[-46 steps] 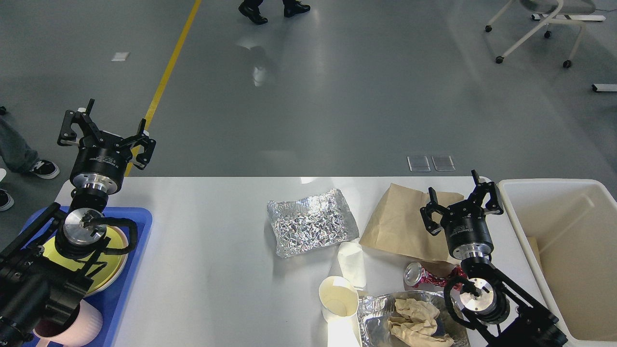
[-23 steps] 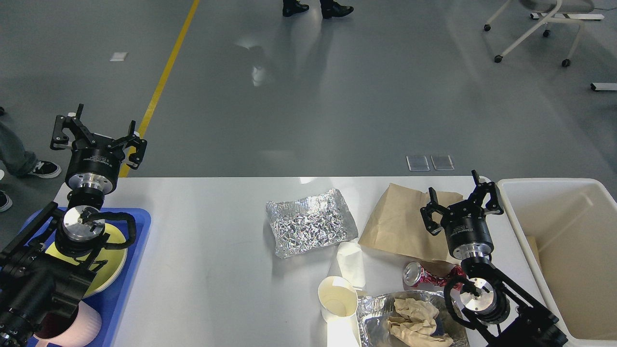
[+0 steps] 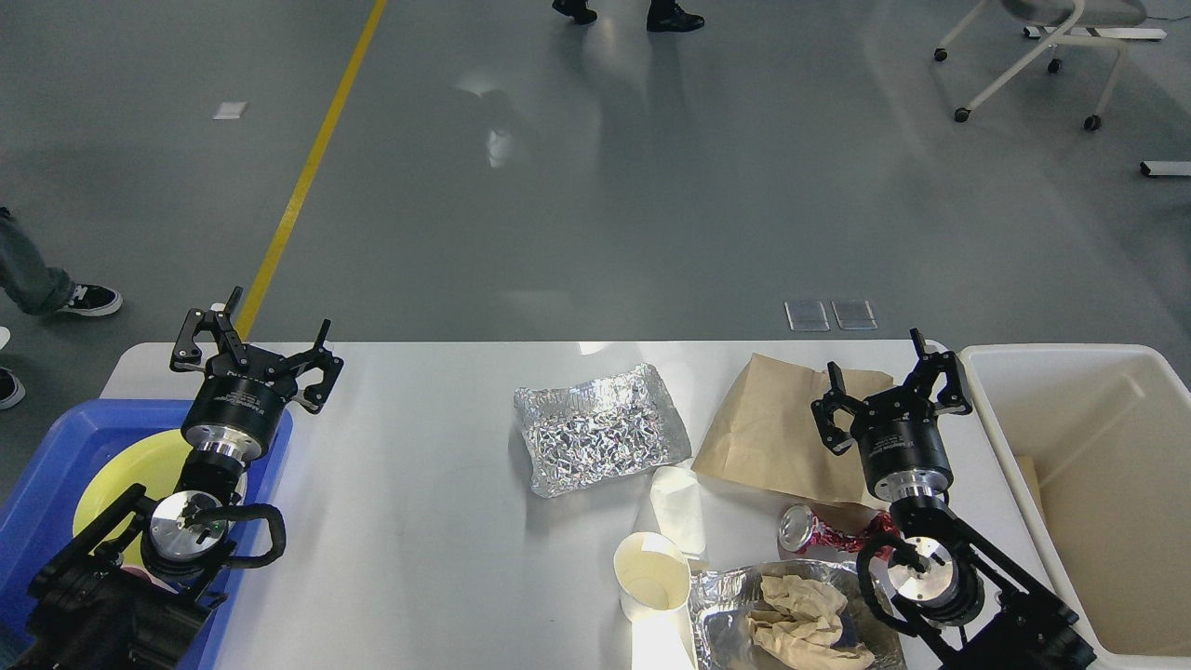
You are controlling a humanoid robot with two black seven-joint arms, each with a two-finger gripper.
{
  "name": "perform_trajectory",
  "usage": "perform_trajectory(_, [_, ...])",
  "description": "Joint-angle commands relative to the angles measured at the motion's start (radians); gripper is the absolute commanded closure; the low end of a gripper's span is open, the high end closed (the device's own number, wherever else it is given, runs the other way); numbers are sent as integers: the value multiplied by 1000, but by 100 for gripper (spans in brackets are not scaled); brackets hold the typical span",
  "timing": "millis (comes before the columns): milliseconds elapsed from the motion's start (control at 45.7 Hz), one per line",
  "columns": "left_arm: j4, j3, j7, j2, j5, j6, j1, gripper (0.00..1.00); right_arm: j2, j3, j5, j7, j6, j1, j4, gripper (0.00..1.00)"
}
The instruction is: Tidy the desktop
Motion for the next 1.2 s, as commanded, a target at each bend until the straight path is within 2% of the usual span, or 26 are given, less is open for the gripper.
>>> perform_trajectory(0, [13, 17, -40, -3, 6, -40, 7, 3, 0, 0, 0, 0, 0, 0, 0, 0])
perform_trajectory(197, [8, 20, -68, -6, 24, -49, 26, 3, 0, 0, 0, 0, 0, 0, 0, 0])
perform_trajectory(306, [8, 20, -106, -6, 64, -54, 29, 3, 0, -2, 0, 0, 0, 0, 0, 0])
perform_trajectory(678, [7, 20, -119, 11, 90, -35, 27, 3, 0, 0, 0, 0, 0, 0, 0, 0])
perform_trajectory(875, [19, 16, -117, 35, 90, 6, 20, 3, 0, 0, 0, 0, 0, 2, 0, 0])
perform_trajectory(1028, [19, -4, -128, 17, 73, -15, 26, 3, 0, -2, 0, 0, 0, 0, 0, 0])
perform_trajectory(1093, [19, -10, -148, 8, 72, -38, 29, 3, 0, 0, 0, 0, 0, 0, 0, 0])
perform_trajectory(1181, [19, -1, -143, 11, 73, -45, 35, 3, 0, 0, 0, 0, 0, 0, 0, 0])
